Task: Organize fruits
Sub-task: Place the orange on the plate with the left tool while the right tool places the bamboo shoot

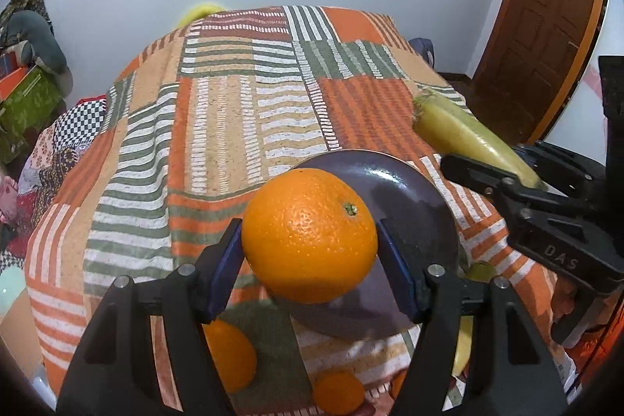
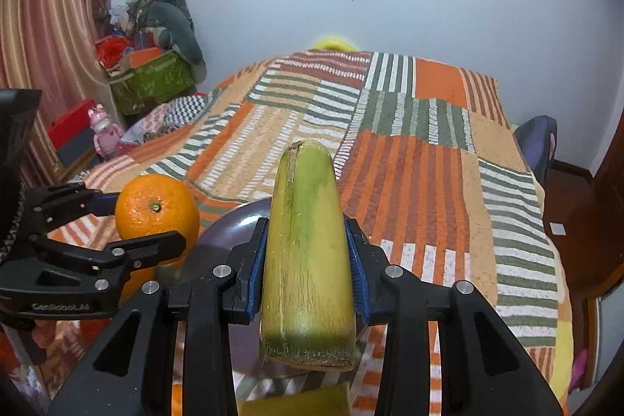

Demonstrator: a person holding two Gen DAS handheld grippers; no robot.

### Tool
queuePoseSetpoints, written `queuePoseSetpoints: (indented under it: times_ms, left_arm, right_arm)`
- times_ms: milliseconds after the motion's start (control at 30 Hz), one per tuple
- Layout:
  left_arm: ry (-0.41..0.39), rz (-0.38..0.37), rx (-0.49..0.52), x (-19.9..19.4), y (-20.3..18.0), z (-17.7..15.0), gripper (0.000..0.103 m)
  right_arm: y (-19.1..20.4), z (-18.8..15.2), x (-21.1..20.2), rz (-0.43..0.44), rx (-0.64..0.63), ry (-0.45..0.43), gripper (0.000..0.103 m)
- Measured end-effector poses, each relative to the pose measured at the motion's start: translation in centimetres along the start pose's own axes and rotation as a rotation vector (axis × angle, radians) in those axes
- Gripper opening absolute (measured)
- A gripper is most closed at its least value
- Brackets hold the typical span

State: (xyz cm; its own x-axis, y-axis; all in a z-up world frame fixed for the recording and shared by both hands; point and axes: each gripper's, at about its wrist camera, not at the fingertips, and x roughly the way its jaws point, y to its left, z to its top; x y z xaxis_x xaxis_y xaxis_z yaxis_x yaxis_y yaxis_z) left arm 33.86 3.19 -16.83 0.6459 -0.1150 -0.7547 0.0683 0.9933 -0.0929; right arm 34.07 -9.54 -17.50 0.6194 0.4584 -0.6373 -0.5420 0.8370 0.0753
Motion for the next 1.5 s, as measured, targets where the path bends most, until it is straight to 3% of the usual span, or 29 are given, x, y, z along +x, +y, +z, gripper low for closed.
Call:
queuePoseSetpoints:
  times_ms: [233,400,533,767,967,1100,1500]
  left_arm:
    - [0.119,-0.074,0.011,4.2,0.2,0.7,0.067]
    - [0.191,-0.064,0.016,6.5,0.1,0.4,0.067]
    - [0.219,-0.059,0.059,7.3,-0.5,0.2,0.067]
    - [0.243,-0.071,0.028,7.9,-0.3,0.3,0.067]
    - [0.24,-0.064,0.036,7.8,-0.4,0.2,0.067]
    - [0.189,-0.066,0.0,6.8,0.1,0.6,0.068]
    - [0.048,-0.006,0.066,-2.0,-0.9,0.1,0.073]
  right_arm:
    - [-0.7,-0.4,3.3,-0.004,-0.017,0.081,0.034]
    - [-1.1,-1.0,5.1,0.002,-0.024,0.144,0.034]
    - [-1.2,-1.2,6.2,0.015,-0.033,0.198,0.034]
    - [-1.3,-1.6,7.4,0.03,-0.045,0.254,0.034]
    - [-1.4,-2.0,8.0,0.036,-0.026,0.285,0.035]
    - [-1.4,-1.7,7.3,0.018,-0.016,0.271,0.056]
    - [0.7,-1.3,-1.9,0.002,-0.066,0.108,0.067]
